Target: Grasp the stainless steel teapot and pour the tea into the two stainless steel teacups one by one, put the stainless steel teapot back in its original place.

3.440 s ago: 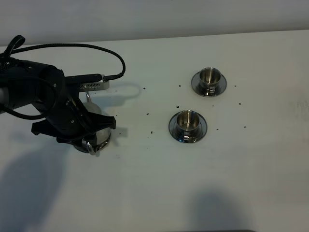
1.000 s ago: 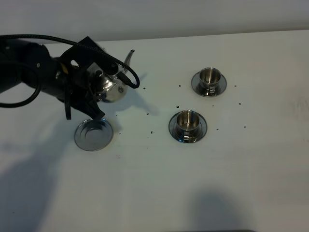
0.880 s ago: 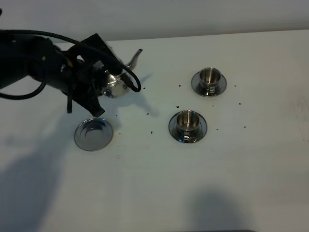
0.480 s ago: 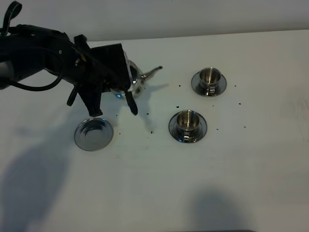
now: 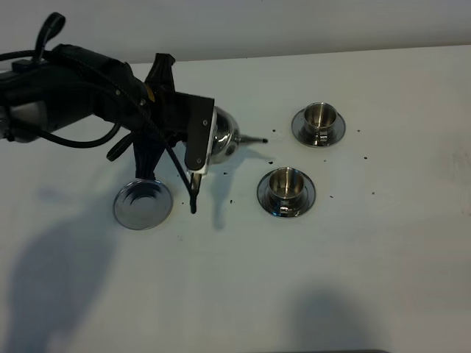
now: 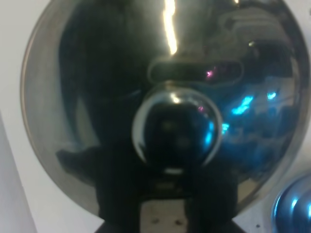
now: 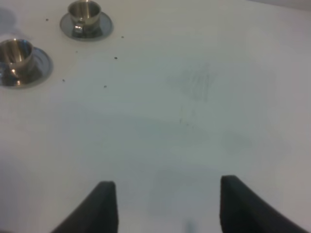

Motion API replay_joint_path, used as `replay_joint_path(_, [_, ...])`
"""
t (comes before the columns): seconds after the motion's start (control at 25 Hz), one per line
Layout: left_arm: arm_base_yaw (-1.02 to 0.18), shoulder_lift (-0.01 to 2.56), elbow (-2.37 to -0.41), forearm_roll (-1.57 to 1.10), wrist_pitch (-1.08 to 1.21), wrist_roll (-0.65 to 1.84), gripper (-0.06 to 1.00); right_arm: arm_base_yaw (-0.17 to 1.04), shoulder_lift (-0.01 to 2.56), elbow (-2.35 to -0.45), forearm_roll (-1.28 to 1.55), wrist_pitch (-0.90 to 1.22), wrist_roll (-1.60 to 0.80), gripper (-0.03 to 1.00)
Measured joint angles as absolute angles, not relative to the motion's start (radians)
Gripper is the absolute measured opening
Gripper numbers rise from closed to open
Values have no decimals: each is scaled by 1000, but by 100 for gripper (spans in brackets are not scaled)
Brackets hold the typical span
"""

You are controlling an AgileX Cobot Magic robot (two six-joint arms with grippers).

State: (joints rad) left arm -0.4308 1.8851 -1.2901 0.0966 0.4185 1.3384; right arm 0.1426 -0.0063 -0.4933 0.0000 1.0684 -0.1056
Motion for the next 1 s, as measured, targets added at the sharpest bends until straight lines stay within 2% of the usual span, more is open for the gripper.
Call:
replay_joint_path(0.68, [-452,1965,-1290,339,189,1376,23,143,-6,-493,0,1068,-106,46])
replay_joint_path(1.0, [-453,1991,-1290,371,105,1384,23,143,-6,-493,0,1068,-106,46])
